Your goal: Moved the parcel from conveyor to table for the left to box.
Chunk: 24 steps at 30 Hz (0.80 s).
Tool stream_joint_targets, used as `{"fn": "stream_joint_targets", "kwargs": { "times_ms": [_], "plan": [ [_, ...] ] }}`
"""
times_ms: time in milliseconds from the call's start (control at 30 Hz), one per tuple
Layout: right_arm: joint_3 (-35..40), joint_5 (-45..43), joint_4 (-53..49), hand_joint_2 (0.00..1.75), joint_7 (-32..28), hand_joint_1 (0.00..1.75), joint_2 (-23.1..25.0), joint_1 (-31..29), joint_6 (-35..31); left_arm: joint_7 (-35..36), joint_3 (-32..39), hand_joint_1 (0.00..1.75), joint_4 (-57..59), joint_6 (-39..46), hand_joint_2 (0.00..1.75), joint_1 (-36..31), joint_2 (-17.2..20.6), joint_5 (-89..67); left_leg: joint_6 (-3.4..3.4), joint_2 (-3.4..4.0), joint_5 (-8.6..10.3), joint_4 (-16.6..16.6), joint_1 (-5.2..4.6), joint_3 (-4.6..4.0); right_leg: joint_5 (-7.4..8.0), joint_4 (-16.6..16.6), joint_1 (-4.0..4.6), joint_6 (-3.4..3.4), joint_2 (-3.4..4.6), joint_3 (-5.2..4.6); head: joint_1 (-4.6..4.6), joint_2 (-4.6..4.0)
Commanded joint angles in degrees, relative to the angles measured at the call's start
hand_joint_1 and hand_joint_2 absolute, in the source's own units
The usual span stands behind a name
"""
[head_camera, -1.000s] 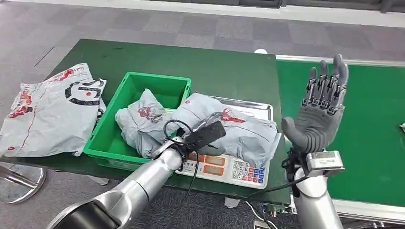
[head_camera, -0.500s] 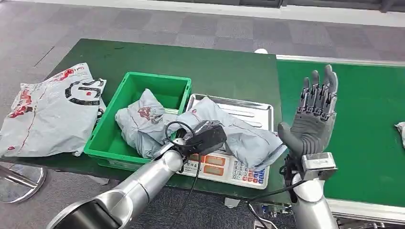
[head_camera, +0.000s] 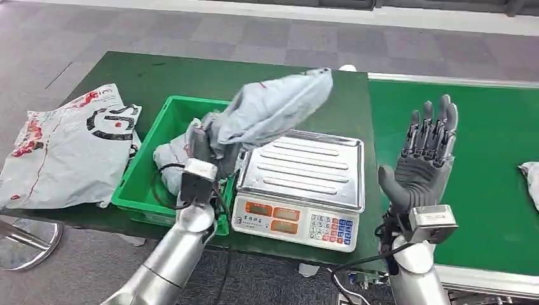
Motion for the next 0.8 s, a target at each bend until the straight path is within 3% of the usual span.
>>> {"fn": "stream_joint_targets", "kwargs": {
  "times_ms": [33, 133, 167, 200, 267, 433, 533, 800],
  "plan": [
    [-2.09, -0.03, 1.48, 1.75, -0.11, 0.00, 0.83, -1.57, -0.57, 0.28, -2.10, 1.75, -13.85, 13.03, 1.75, 2.57, 7.13, -5.90, 0.14, 0.23, -0.07, -0.17, 0.02, 0.35, 0.02, -0.21, 0.08, -0.25, 0.23, 0.28, 0.02, 0.00],
    [-1.96, 0.07, 1.34, 1.75, -0.11, 0.00, 0.76, -1.27, -0.99, 0.28, 2.92, 1.75, -10.88, 13.03, 1.75, 2.79, 6.06, -14.69, 0.10, 0.26, -0.07, -0.10, 0.01, 0.26, 0.02, -0.12, 0.04, -0.21, 0.29, 0.18, 0.02, 0.00],
    [-2.07, 0.24, 0.98, 1.75, -0.11, 0.00, 0.80, -0.87, -1.59, 0.28, 7.05, 1.75, -7.00, 13.03, 1.75, 2.45, 4.01, -21.71, 0.10, 0.25, -0.06, -0.18, 0.03, 0.36, 0.03, -0.20, 0.08, -0.24, 0.29, 0.28, 0.02, 0.00],
    [-2.00, 1.35, -0.01, 1.75, -0.11, 0.00, 0.45, -0.04, -3.35, 3.09, 8.12, 1.75, 0.26, 13.03, 1.75, 0.08, 4.32, -25.91, 0.11, 0.20, -0.04, -0.25, 0.03, 0.43, 0.03, -0.26, 0.08, -0.28, 0.25, 0.35, 0.02, 0.00],
    [-1.27, 1.72, -1.73, 1.75, -0.11, 0.00, -0.39, 0.99, -4.46, 18.81, 10.58, 1.75, 10.77, 8.70, 1.75, -4.12, 5.43, -37.41, 0.11, 0.05, 0.04, -0.32, 0.05, 0.47, 0.06, -0.33, 0.10, -0.30, 0.08, 0.45, 0.02, 0.00],
    [-4.68, 4.69, -0.44, 1.75, -0.11, 0.00, 2.27, 0.38, -0.14, 37.96, 15.50, 1.75, 26.96, -3.16, 1.75, -9.84, 9.62, -44.79, 0.04, 0.17, 0.03, -0.11, -0.01, 0.29, 0.07, -0.07, 0.02, -0.16, 0.14, 0.19, 0.02, 0.00],
    [-5.18, 5.25, -0.35, 1.75, -0.11, 0.00, 2.81, 0.26, 0.51, 37.01, 17.05, 1.75, 27.35, -3.46, 1.75, -9.70, 9.74, -45.80, 0.02, 0.53, 0.03, -0.25, 0.01, 0.47, 0.17, -0.16, 0.06, -0.34, 0.50, 0.19, 0.02, 0.00],
    [-7.81, 7.20, -1.64, 1.75, -0.11, 0.00, 5.53, 1.77, 2.30, 42.94, 21.55, 1.75, 31.32, -14.62, 1.75, -10.82, 12.00, -52.23, 0.00, 0.43, -0.04, -0.12, 0.07, 0.42, 0.09, -0.10, 0.11, -0.31, 0.47, 0.23, 0.02, 0.00]
  ]
}}
